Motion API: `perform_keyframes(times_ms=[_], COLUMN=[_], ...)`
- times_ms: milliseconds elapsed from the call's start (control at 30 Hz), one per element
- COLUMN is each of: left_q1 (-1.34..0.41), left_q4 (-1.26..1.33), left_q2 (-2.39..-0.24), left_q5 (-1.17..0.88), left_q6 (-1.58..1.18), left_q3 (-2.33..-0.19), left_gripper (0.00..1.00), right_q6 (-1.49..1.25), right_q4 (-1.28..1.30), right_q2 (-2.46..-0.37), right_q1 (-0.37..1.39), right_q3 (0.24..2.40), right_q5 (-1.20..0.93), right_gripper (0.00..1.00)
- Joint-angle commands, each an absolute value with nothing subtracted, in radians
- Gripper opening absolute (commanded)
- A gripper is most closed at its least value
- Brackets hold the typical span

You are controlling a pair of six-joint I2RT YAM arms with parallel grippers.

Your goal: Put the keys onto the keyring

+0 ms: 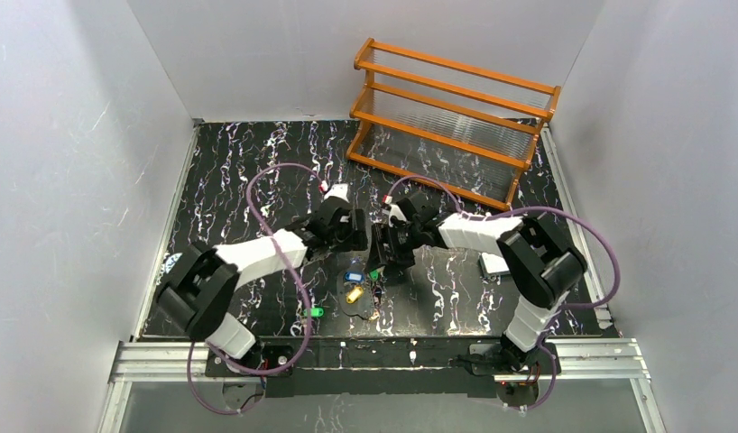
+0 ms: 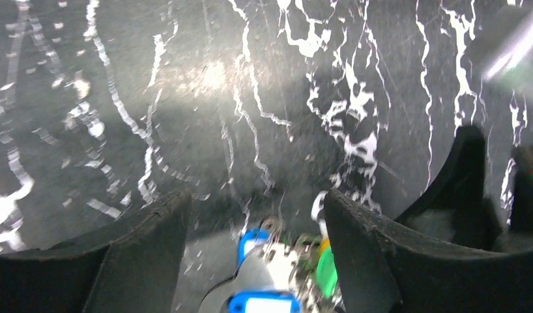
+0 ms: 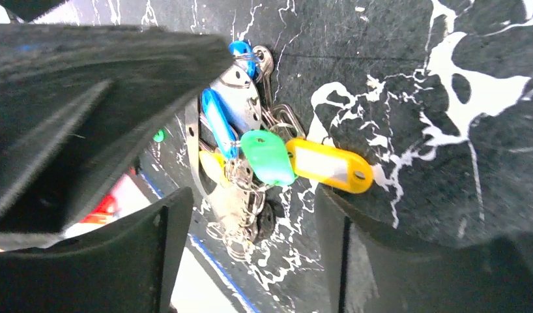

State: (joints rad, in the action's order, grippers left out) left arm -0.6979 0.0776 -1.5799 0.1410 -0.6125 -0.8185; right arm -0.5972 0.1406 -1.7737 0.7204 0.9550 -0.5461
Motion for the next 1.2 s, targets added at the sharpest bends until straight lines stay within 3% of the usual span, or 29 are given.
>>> perform_keyframes(times_ms=[0, 133, 200, 367, 567, 700, 800, 967, 1167], left_q1=[-0.708, -0.703, -0.699, -0.687, -0.687, -0.689, -0.689, -0.689, -0.689], left_q4=[-0.033, -0.005, -0.022, -0.005, 0.066, 0.043, 0.025, 0.051, 0.169], left_q2=[-1.339, -1.102, -1.005, -0.917, -0.928, -0.940, -0.944, -0.938, -0.863], left_q5=[0.264, 0.270, 0.264, 0.118, 0.003, -0.019, -0.014, 0.001, -0.110], left_q6=[-0.475, -0.561, -0.644, -0.790, -0.923, -0.901, -0.839, -0.766, -0.683], left_q3=[-0.737, -0.603, -0.545, -0.429, -0.311, -0.290, -0.296, -0.294, -0.228], left_gripper=[0.75, 0.96, 0.98, 0.97, 0.80, 0.80, 0.80, 0.79, 0.72], right_q6=[-0.524, -0.511, -0.517, -0.572, -0.603, -0.605, -0.602, -0.566, -0.413], right_q4=[0.131, 0.137, 0.131, 0.062, -0.024, -0.061, -0.083, -0.070, 0.072], right_q2=[-1.660, -1.584, -1.563, -1.564, -1.692, -1.768, -1.835, -1.875, -1.766], right_q1=[0.711, 0.701, 0.698, 0.695, 0.695, 0.705, 0.707, 0.707, 0.703], right_q3=[0.907, 0.841, 0.813, 0.737, 0.729, 0.774, 0.834, 0.886, 0.865], right_q5=[-0.456, -0.512, -0.559, -0.649, -0.754, -0.816, -0.840, -0.846, -0.697], right_gripper=[0.80, 0.81, 0.78, 0.64, 0.45, 0.24, 0.16, 0.18, 0.37])
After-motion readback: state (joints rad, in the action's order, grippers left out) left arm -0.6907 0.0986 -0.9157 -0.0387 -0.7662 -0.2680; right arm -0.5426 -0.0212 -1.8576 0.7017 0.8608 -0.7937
